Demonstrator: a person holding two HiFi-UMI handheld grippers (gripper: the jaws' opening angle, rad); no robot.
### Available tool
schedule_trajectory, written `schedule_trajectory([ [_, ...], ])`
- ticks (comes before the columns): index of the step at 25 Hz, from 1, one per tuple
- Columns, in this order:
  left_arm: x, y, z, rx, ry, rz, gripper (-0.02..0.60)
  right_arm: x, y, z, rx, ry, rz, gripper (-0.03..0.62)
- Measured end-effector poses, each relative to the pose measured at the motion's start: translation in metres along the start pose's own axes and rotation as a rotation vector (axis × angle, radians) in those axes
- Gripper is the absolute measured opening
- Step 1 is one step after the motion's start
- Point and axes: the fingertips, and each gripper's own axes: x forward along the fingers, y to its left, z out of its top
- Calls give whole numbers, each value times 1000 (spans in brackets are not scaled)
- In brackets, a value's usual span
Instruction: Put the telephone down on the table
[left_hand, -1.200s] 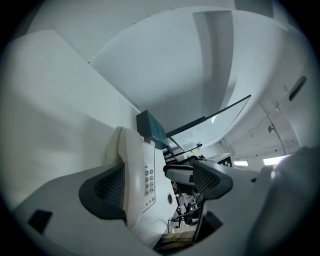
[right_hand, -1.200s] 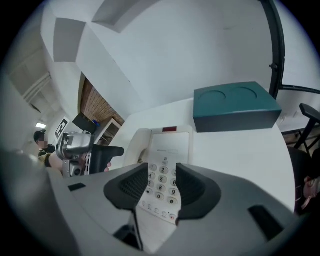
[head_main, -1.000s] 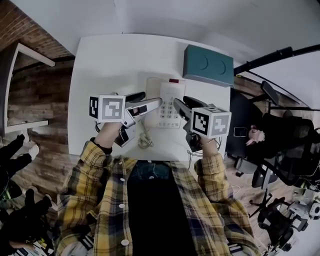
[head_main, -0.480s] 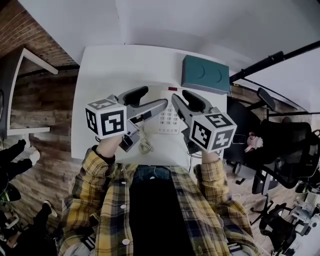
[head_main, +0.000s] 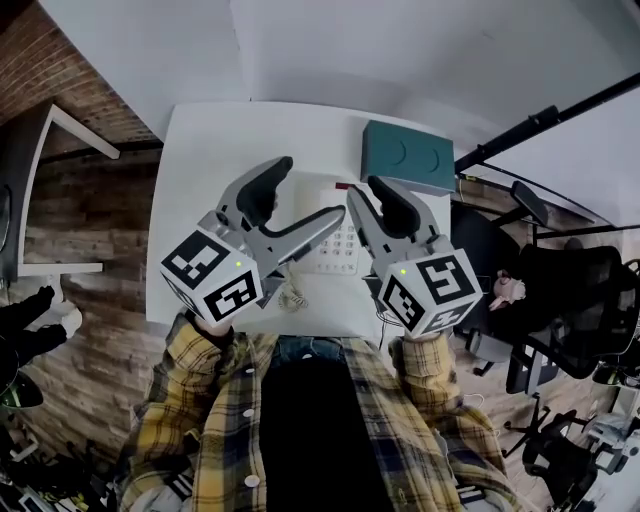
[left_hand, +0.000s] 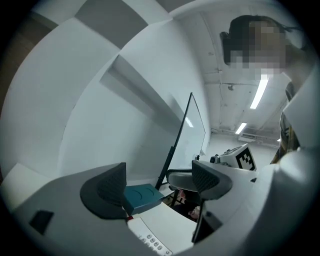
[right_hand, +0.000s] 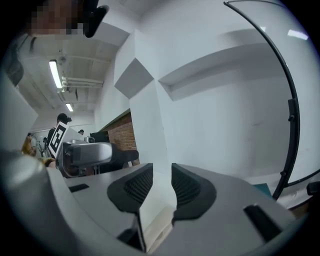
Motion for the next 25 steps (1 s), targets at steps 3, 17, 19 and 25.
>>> schedule_trajectory([
  [3,-5,-7,8,48,-39,6,423,-7,5,11,-40,-68,6,114],
  [17,-19,-36,18,207,-87,52,54,-28,29,17,-89,-151,48,60],
  [19,-20,-39,15,209,-77,43,49,-31,35,19,-125,-164,59,55],
  [25,-18,-47,10,235,-65,29,31,-42,40,28,-105,-219,73,37],
])
